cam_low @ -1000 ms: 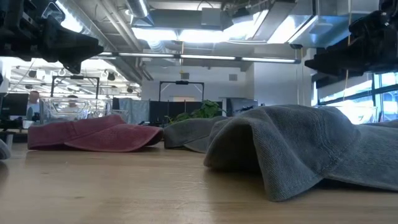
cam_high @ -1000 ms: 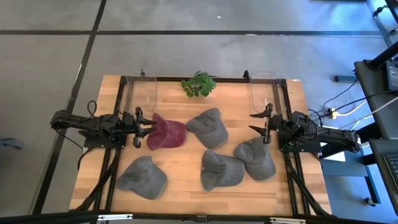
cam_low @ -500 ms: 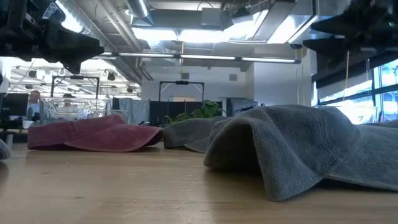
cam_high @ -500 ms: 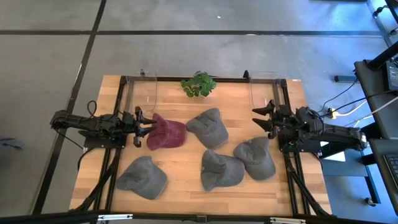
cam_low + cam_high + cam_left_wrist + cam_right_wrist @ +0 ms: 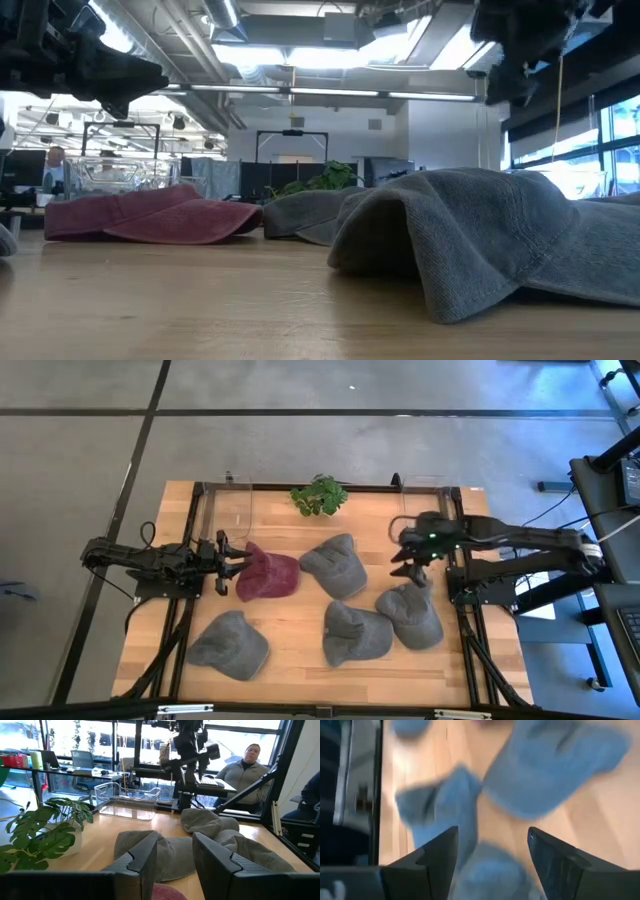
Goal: Pick & Place hat
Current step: Put the gray cap into the right transparent bin
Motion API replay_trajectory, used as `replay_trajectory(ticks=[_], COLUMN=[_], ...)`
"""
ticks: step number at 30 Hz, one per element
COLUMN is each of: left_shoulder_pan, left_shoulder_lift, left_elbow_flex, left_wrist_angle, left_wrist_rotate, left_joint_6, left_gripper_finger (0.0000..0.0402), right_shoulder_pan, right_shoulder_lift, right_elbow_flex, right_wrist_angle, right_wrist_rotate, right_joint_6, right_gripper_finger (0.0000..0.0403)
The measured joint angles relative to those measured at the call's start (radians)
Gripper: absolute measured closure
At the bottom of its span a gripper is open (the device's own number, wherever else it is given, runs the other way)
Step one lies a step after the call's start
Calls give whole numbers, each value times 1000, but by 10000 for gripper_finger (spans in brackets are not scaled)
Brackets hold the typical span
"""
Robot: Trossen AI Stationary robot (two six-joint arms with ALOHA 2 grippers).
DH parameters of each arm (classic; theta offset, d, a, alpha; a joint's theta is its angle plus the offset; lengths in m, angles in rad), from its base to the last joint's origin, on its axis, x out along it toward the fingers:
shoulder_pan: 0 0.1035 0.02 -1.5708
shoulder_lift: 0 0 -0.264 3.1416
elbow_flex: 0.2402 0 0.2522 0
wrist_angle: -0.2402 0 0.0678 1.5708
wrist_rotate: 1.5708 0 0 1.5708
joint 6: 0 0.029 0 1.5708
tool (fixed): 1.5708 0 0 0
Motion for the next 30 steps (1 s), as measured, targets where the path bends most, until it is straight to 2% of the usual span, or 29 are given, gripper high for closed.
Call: replay_trajectory(ticks=[4,8,12,16,21,24,30], left_shoulder_pan=[0,0,0,0,0,0,0], left_shoulder_lift=[0,0,0,0,0,0,0], left_elbow_flex=[0,0,0,0,0,0,0], left_wrist_angle=[0,0,0,0,0,0,0], left_wrist_rotate=[0,0,1,1,2,2,3], left_joint_6=[0,0,0,0,0,0,0], left_gripper_finger=[282,283,281,283,281,282,282], right_shoulder_pan=[30,41,42,42,42,49,96], right_shoulder_lift=[106,201,283,357,444,489,572], right_elbow_flex=[1,1,1,1,0,-1,-1], right_wrist_angle=[-76,-66,-65,-74,-188,-238,-229], right_wrist_rotate=[-36,-25,-23,61,191,199,213], right_joint_6=[-83,-65,-122,-149,-163,-235,-349], right_gripper_finger=[164,164,164,164,164,164,164])
